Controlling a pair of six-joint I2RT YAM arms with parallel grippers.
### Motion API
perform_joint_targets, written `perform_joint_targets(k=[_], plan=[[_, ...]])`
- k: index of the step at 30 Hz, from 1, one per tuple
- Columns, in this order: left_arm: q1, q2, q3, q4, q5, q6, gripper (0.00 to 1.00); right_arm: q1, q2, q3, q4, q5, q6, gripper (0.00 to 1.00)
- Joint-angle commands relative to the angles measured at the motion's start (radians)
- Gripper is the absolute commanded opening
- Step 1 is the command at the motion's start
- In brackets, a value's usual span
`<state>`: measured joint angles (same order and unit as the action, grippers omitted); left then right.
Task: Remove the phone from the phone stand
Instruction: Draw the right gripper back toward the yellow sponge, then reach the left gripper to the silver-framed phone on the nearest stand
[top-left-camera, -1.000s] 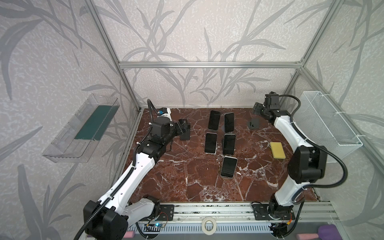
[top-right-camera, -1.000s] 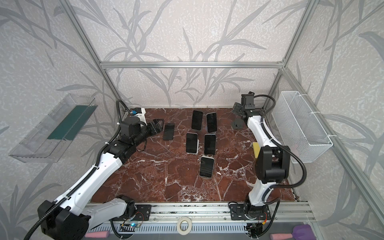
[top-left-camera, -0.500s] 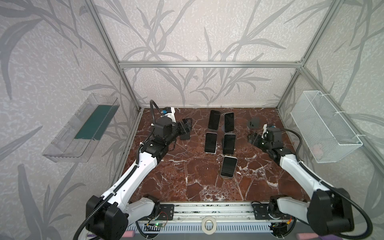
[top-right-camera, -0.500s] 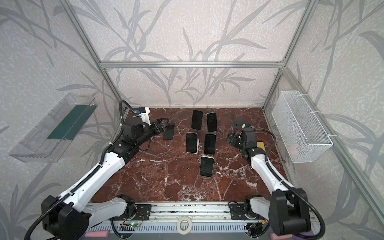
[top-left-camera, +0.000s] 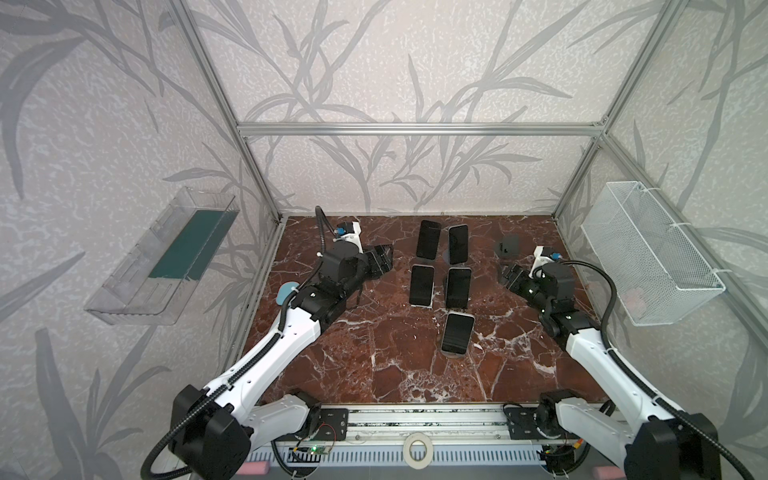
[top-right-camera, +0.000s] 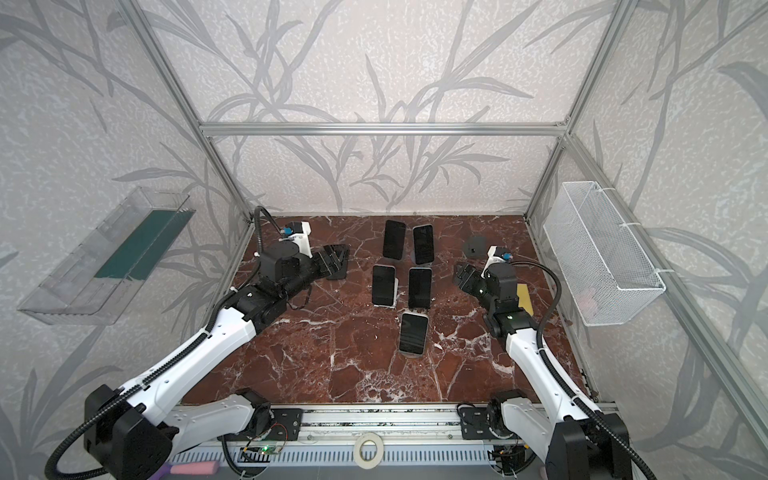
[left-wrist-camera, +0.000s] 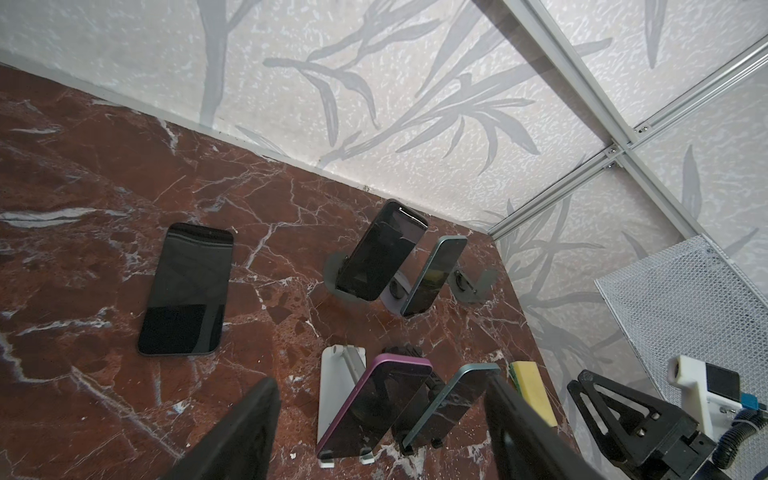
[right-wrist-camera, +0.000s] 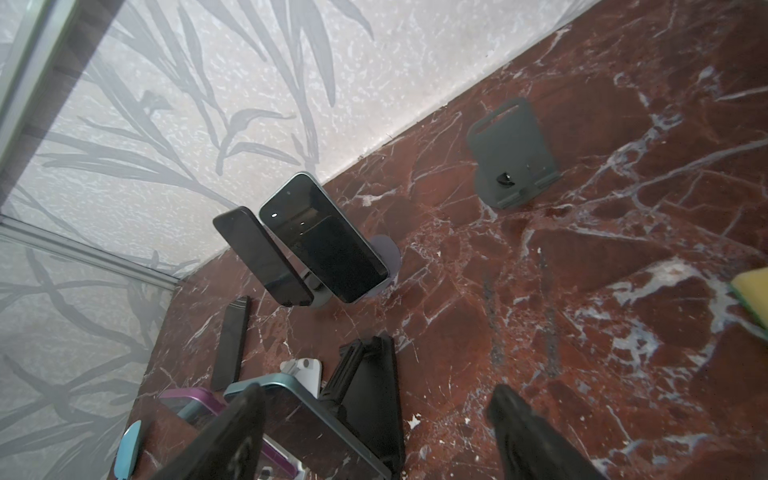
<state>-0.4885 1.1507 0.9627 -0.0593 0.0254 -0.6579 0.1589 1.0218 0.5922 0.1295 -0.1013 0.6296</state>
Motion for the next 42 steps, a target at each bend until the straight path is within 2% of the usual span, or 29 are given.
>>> perform_joint_targets(k=[1,5,11,13,15,19,24,28,33,37,42], plan=[[-0.035,-0.010,0.053,-0.040,0.004,0.041,0.78,0.059,0.002,-0.084,0.146,0.051,-0.029,0.84],[-0.122,0.009,0.078,-0.115,-0.046,0.115,0.78,0.074,-0.034,-0.094,0.120,0.049,-0.066,0.84],[-0.309,0.010,0.078,-0.243,-0.180,0.178,0.85,0.096,-0.112,-0.182,0.117,0.197,-0.037,0.84],[-0.359,0.013,0.053,-0.262,-0.202,0.152,0.90,0.096,-0.126,-0.213,0.110,0.243,-0.015,0.84],[-0.413,0.024,0.039,-0.281,-0.207,0.122,0.99,0.096,-0.126,-0.231,0.099,0.271,0.001,0.84],[-0.516,0.038,0.053,-0.351,-0.264,0.099,0.99,0.096,-0.137,-0.196,0.011,0.304,0.001,0.84],[-0.672,0.029,0.030,-0.353,-0.353,-0.062,0.99,0.096,-0.114,-0.203,0.008,0.342,0.038,0.84],[-0.796,0.097,0.095,-0.400,-0.447,-0.141,0.99,0.096,-0.114,-0.180,-0.023,0.341,0.035,0.84],[-0.837,0.247,0.222,-0.507,-0.515,-0.242,0.99,0.094,-0.170,-0.190,-0.037,0.368,0.032,0.85],[-0.867,0.352,0.341,-0.581,-0.598,-0.251,0.99,0.093,-0.187,-0.180,-0.057,0.364,0.031,0.85],[-0.889,0.443,0.363,-0.558,-0.653,-0.271,0.99,0.091,-0.224,-0.189,-0.072,0.399,0.025,0.86]])
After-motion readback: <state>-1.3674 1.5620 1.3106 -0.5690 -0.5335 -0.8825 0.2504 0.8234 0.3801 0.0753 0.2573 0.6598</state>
